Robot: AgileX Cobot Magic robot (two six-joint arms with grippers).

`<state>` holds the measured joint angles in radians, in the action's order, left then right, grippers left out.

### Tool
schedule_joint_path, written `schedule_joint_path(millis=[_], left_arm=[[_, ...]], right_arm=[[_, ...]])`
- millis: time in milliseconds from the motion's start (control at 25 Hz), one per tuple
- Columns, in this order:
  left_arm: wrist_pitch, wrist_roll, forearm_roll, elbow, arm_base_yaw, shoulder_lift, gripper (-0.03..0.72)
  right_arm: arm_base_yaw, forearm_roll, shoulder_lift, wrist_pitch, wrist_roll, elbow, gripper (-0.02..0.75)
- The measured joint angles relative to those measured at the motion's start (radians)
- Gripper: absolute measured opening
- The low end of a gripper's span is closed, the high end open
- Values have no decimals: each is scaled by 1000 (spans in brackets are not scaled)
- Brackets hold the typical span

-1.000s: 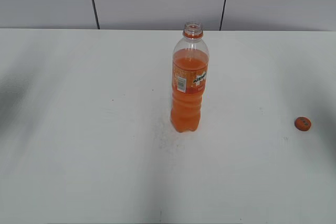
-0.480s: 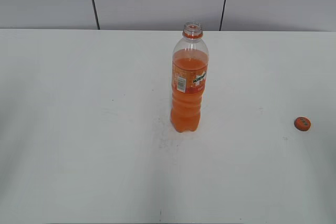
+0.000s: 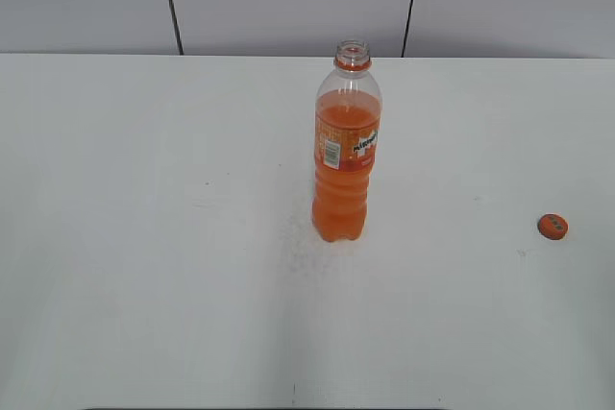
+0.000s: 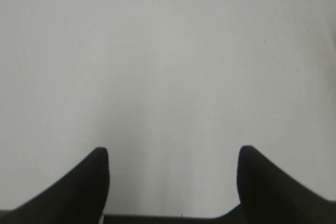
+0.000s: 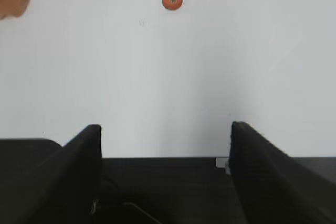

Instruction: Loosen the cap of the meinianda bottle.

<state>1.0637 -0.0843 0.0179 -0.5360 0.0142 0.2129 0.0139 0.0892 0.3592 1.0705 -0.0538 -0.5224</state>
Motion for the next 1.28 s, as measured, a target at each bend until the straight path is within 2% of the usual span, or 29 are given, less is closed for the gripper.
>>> schedule_joint_path(millis=[200, 320, 560, 920, 1080, 1280], left_arm=[[5, 15, -10, 0, 0, -197, 468], [6, 50, -43, 1, 0, -207, 468], [6, 78, -93, 1, 0, -219, 468], [6, 84, -127, 1, 0, -219, 468], [4, 84, -172, 1, 0, -219, 460], [2, 84, -176, 1, 0, -219, 451]], right_arm=[[0, 19, -152, -4, -48, 0, 561], [0, 67, -232, 6, -106, 1, 561], [0, 57, -351, 20, -109, 14, 561], [0, -47, -364, 19, -31, 14, 561], [0, -50, -364, 19, -22, 14, 561], [0, -48, -365, 18, -16, 14, 561]])
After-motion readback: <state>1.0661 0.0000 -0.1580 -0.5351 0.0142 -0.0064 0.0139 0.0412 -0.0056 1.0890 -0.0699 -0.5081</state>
